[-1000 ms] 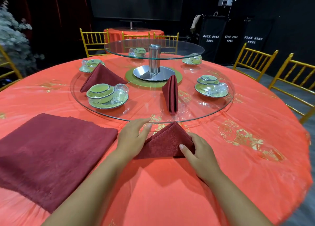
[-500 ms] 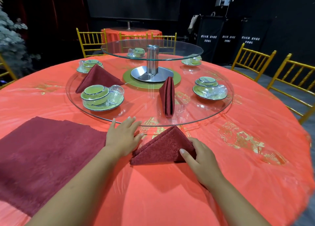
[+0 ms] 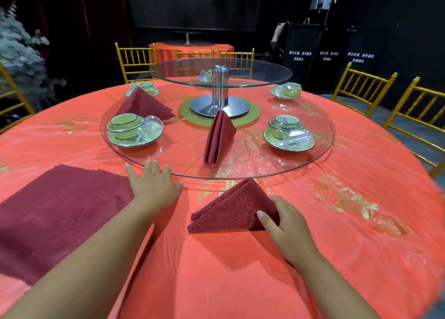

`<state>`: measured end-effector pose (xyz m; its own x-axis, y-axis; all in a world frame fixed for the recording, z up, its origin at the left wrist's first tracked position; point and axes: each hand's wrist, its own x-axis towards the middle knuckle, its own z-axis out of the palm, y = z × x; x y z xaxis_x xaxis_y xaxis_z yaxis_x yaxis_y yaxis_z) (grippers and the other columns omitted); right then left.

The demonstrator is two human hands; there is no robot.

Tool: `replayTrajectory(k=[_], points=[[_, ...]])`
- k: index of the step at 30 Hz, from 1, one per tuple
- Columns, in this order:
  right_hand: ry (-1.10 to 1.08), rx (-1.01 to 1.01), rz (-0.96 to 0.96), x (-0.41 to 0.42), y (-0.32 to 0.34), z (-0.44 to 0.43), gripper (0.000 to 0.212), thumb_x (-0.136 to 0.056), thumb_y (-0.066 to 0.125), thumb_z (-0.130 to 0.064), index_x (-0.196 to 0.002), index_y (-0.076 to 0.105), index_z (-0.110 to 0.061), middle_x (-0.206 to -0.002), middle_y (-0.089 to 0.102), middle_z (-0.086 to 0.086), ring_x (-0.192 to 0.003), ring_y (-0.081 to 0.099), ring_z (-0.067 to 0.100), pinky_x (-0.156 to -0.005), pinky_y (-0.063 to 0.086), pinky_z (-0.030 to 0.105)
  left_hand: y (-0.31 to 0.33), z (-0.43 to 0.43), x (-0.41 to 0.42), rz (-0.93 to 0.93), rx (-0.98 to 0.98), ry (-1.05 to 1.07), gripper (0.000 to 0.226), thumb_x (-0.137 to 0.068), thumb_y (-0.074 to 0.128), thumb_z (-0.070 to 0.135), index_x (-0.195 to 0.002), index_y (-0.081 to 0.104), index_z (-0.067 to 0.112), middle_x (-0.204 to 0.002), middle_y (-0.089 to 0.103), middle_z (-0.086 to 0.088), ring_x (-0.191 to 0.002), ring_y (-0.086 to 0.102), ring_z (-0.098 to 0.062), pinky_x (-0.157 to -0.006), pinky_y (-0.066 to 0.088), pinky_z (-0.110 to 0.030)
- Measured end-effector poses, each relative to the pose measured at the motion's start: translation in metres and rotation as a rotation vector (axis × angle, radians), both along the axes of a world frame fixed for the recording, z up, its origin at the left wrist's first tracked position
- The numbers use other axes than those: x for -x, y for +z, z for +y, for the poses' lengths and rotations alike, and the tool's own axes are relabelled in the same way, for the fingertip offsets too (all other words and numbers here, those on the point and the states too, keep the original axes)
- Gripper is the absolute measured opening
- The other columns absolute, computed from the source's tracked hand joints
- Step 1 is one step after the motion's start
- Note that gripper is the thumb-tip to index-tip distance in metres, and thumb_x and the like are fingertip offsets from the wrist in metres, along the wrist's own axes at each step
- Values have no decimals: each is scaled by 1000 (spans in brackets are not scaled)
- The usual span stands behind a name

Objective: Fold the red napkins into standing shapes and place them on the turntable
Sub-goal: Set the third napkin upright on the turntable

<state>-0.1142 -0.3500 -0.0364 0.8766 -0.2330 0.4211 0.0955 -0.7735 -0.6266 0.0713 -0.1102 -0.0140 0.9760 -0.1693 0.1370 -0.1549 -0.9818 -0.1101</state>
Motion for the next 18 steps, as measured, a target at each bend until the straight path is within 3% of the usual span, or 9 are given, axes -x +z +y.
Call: replayTrajectory(k=[5,10,14,18], points=[[-3,-2,7,0,2,2,24,-84,53,-39,-102,59,-25,-81,56,-20,-80,51,6,-67,34,14,-3,5,10,-90,212,-186,59,-93,44,53,-145,35,27,-151,35,-3,-142,28,-19,-115,15,-52],[-18,3,2,-1,1,2,24,-83,54,-38,-101,59,-24,-78,54,-22,-77,48,2,-68,34,12,-13,-9,23,-80,258,-390,52,-95,46,47,-144,38,32,-148,39,-1,-139,30,-16,-116,15,-46],[-8,-6,-2,0,1,3,19,-83,54,-38,-96,58,-27,-76,54,-19,-78,49,-3,-65,34,15,-15,-12,23,-89,213,-330,49,-92,49,46,-139,42,34,-148,37,-1,-139,28,-17,-115,16,-48],[-13,0,-4,0,0,2,16,-87,58,-33,-100,60,-24,-79,56,-18,-79,52,5,-66,34,15,-14,-1,18,-82,211,-226,45,-94,46,41,-138,41,34,-150,33,2,-142,23,-13,-113,10,-58]])
